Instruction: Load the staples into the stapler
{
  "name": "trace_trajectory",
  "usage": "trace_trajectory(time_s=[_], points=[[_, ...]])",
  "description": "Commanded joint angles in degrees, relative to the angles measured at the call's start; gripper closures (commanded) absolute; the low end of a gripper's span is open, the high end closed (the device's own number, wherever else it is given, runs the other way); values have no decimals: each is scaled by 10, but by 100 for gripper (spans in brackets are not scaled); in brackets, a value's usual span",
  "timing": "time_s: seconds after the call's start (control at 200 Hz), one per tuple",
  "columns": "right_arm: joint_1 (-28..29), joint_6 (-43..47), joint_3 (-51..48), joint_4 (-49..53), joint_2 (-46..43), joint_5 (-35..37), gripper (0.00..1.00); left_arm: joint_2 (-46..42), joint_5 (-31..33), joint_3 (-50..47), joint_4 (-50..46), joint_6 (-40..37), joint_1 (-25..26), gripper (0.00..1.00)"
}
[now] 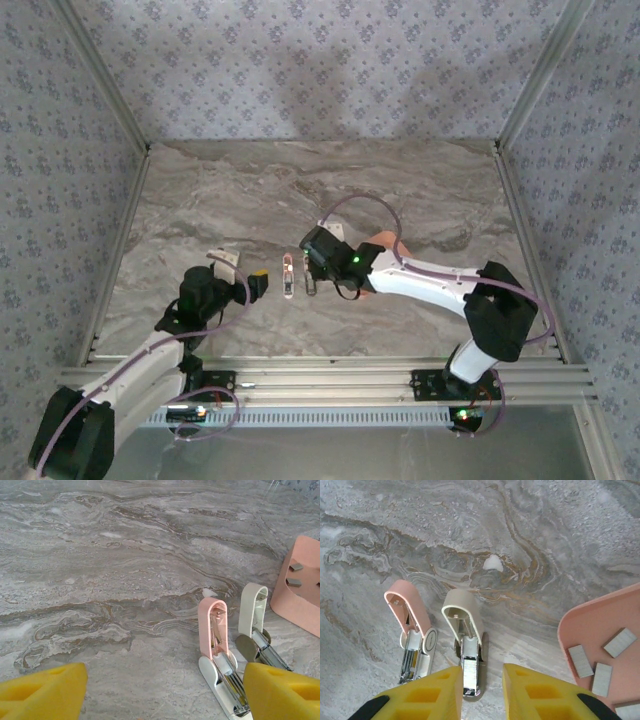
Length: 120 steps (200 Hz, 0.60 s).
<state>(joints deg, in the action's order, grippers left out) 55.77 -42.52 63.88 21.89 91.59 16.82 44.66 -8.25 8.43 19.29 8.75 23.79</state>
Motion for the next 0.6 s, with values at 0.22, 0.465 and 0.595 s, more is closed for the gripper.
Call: trace_trajectory(time_s=[0.22,0.465,0.595], points=[[-49,26,-10,35,-35,-48,72,3,-7,0,3,-9,2,18],[-111,41,-10,30,-34,-101,72,6,-9,1,2,-9,2,16],[-148,51,-8,41,-32,-122,72,9,-9,1,7,-10,2,16]])
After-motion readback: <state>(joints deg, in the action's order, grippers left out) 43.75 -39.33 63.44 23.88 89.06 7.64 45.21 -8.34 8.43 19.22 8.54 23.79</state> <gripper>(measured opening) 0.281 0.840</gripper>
